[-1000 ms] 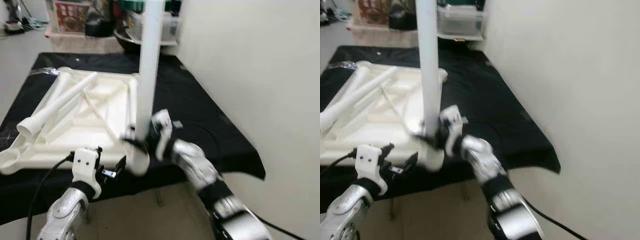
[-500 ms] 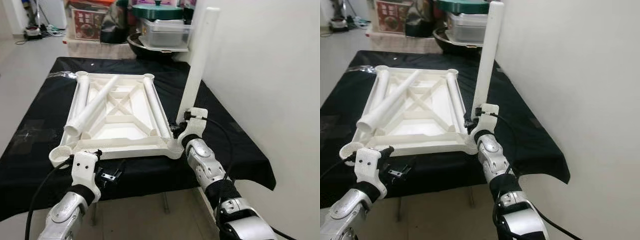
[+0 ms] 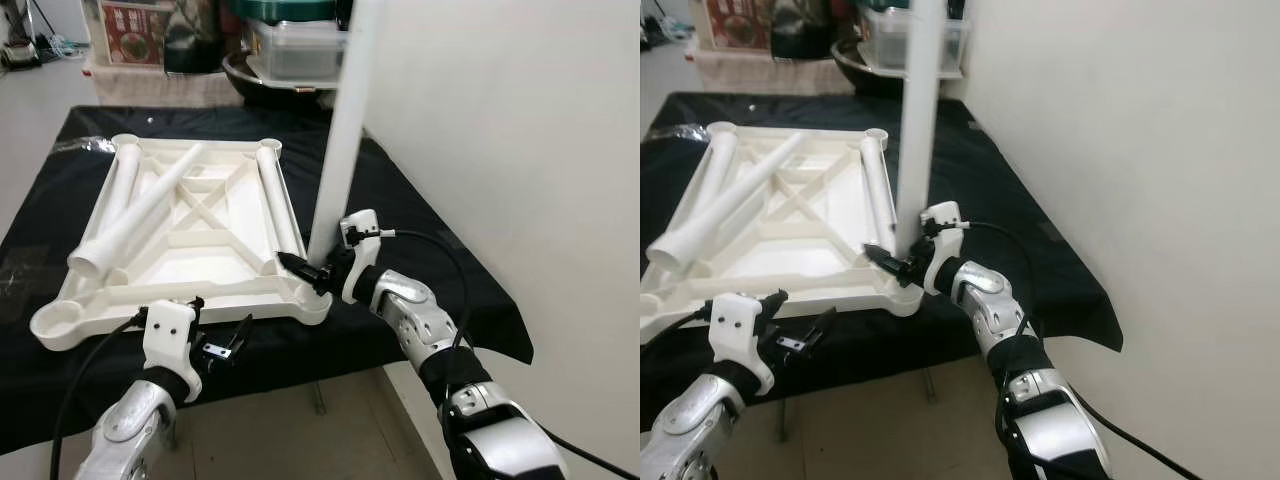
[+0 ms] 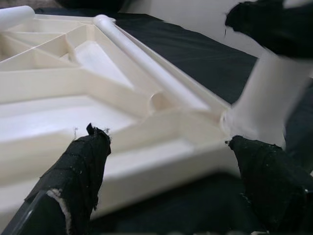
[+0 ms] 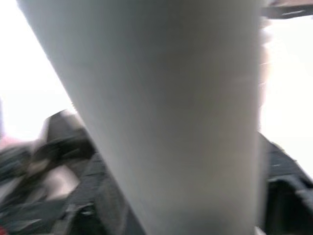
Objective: Building children table
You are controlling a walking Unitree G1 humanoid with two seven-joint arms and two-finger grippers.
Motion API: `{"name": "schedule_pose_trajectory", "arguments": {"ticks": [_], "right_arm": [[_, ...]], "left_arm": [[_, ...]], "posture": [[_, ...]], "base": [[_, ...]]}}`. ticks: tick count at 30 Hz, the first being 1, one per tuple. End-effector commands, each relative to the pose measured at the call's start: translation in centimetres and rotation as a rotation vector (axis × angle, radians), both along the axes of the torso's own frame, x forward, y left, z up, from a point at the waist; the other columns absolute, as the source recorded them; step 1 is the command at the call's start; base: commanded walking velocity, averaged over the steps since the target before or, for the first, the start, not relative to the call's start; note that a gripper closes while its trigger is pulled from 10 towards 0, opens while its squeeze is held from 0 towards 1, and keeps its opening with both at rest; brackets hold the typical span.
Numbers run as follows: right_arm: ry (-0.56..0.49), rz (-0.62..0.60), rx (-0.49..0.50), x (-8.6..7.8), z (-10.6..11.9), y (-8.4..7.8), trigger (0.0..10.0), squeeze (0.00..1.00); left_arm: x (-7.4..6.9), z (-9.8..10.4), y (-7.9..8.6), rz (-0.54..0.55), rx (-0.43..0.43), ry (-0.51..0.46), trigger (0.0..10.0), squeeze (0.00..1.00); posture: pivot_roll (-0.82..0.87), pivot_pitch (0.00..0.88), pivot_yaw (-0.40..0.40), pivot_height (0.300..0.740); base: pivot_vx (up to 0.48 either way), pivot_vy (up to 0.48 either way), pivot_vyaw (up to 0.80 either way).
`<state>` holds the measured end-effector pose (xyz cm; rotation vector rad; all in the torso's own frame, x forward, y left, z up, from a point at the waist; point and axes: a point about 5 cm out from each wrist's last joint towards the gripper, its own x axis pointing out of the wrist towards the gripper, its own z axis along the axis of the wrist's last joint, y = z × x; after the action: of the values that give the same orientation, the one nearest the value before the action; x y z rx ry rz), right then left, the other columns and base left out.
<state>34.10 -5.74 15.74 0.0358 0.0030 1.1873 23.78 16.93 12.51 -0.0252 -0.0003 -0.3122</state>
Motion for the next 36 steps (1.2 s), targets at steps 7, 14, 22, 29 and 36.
{"name": "schedule_pose_trajectory", "arguments": {"ticks": [7, 14, 22, 29, 36], "right_arm": [[0.034, -0.213, -0.031, 0.8, -2.5, 0.6, 0.0, 0.0], [0.181, -1.107, -0.241, 2.9, -5.3, -5.5, 0.0, 0.0], [0.117, -0.895, -0.132, 2.4, -4.2, -2.4, 10.0, 0.0], [0.032, -0.515, 0.041, 2.3, -1.1, 0.3, 10.0, 0.0], [-0.023, 0.008, -0.003, -1.0, -0.6, 1.4, 10.0, 0.0]], "left_arm": [[-0.2, -0.4, -0.3, -0.016, -0.005, 0.012, 10.0, 0.0], [-0.4, -0.4, -0.3, -0.021, -0.007, 0.013, 10.0, 0.0], [-0.3, -0.3, -0.3, -0.021, -0.006, 0.012, 10.0, 0.0], [-0.2, -0.2, -0.3, -0.015, -0.008, 0.007, 10.0, 0.0], [-0.2, -0.2, -0.3, -0.018, -0.013, 0.004, 10.0, 0.0]], "posture": [[0.21, 0.0, -0.169, 0.74], [0.19, 0.0, -0.16, 0.74], [0.2, 0.0, -0.161, 0.74], [0.19, 0.0, -0.164, 0.74], [0.19, 0.0, -0.164, 0.74]], "base": [[0.0, 0.0, 0.0], [0.0, 0.0, 0.0], [0.0, 0.0, 0.0], [0.0, 0.0, 0.0], [0.0, 0.0, 0.0]]}}
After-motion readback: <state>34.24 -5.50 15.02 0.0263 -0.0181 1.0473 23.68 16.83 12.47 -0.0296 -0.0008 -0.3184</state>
